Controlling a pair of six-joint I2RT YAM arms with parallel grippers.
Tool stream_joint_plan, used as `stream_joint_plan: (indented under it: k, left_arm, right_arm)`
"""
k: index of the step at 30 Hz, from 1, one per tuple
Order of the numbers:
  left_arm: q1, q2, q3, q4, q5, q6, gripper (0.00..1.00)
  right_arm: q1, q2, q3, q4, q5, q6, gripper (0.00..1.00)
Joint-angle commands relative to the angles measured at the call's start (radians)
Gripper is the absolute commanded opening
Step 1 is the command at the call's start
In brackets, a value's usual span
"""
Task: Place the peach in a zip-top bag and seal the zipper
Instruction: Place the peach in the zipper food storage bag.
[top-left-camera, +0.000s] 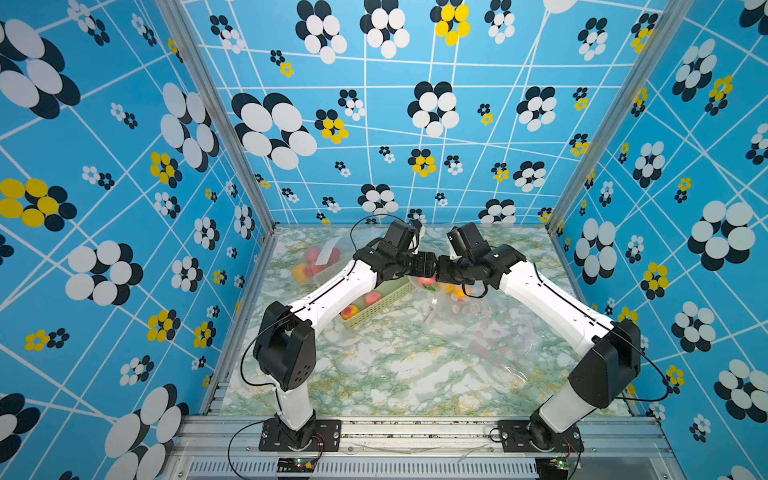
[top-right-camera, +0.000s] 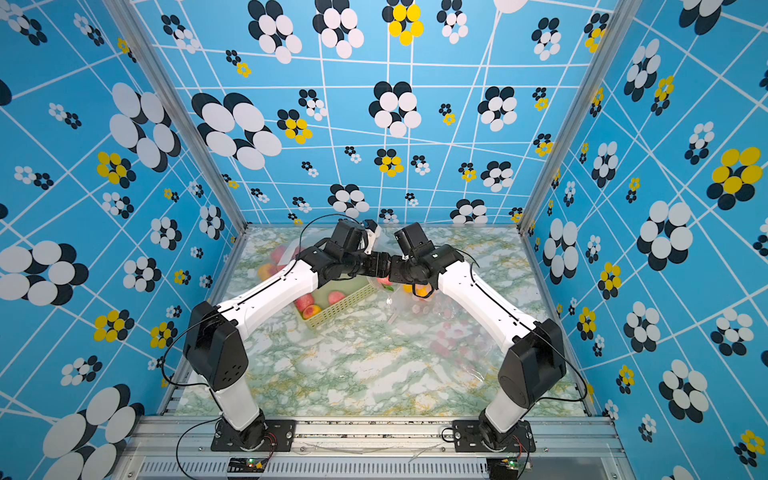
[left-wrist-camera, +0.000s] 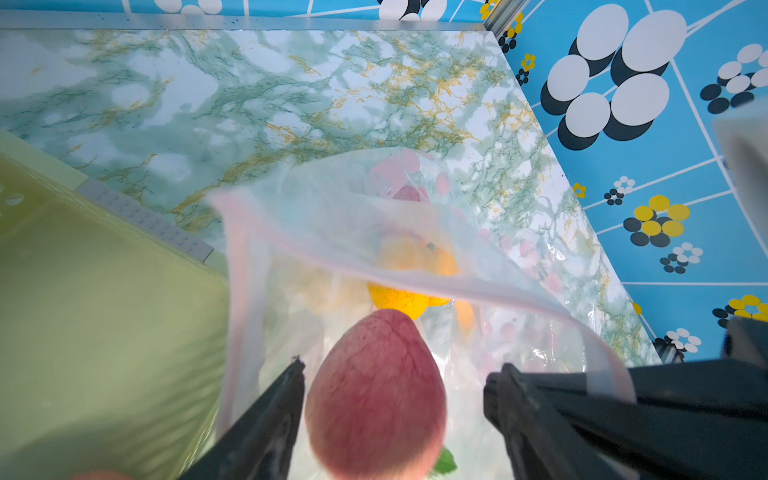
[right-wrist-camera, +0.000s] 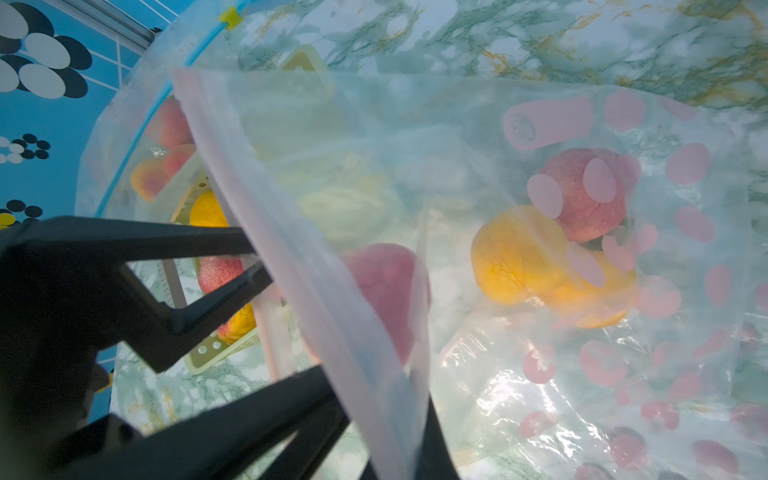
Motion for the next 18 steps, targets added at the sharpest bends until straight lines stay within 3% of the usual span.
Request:
stream_joint_plan:
  k: [1,8,18]
  left_arm:
    - [-0.006,0.008,0.045,0.01,-0.008,0.006,0.81]
    - [-0.006,-0.063,0.032,0.02,-0.011,0.017,0.82]
    - [0.008,-0.295,-0.045,0.095,-0.041,0.097,0.84]
  right_arm:
    - [0.008,-0.042,-0.007,-0.007,0.019,0.004,0.0]
    - [0.007,-0.063,-0.004,-0.03,0.054,-0.009,0.0]
    - [0.008,-0.073,0.129,-0.209,0.179,-0.059,0.0]
